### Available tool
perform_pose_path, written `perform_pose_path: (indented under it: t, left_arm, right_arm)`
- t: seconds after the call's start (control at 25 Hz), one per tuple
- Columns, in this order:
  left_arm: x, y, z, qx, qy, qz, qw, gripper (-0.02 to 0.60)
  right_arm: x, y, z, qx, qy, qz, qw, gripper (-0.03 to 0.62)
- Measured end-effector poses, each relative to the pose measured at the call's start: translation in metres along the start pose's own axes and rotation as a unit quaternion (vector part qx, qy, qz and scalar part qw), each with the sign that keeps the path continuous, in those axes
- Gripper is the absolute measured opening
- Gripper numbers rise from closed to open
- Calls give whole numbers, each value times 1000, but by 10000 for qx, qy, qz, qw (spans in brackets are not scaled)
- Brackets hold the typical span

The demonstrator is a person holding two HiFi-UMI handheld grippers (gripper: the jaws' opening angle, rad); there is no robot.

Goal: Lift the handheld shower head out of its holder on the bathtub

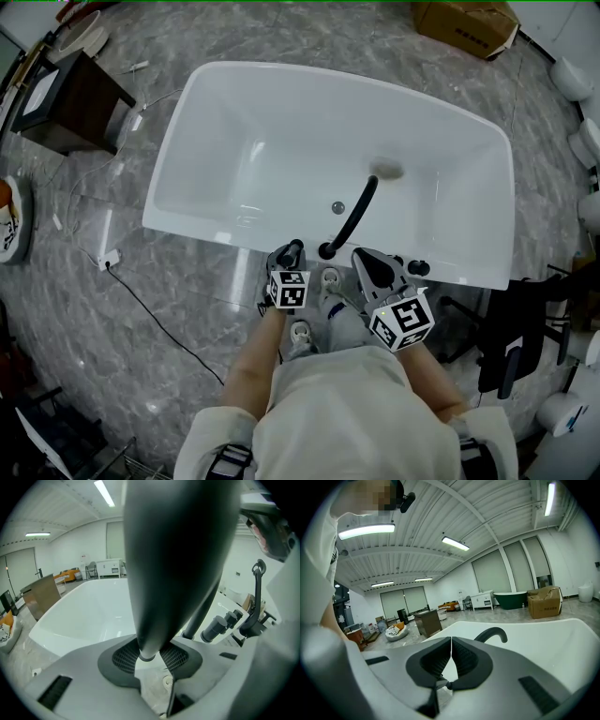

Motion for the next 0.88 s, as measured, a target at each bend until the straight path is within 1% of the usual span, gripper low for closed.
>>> perform_pose_path:
  t: [0.2, 0.36, 0.52, 0.88]
  left_arm:
    - [-1, 25, -3, 259, 31, 22, 9997, 138]
    - [0, 46, -3, 418, 142, 37, 9990, 138]
    - [-2, 71, -4, 676, 211, 32, 9975, 138]
    - [3, 124, -2, 1064, 382, 54, 9936, 138]
  right_arm:
    - [-16, 9, 3, 78, 6, -10, 10000, 20]
    - [-28, 18, 5, 149, 10, -15, 9999, 20]
    - [-44, 30, 8, 229, 25, 8, 9997, 20]
    - [-73, 57, 24, 342, 28, 72, 9994, 20]
Point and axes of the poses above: the fingertips, and each gripper's own axes: y backward along the fingers, x to its right, z out of its underside, the point moved 2 cm from there along y, backward along the fingers, and after that the axes turned 10 degrees about -x, right-handed, at the moved point
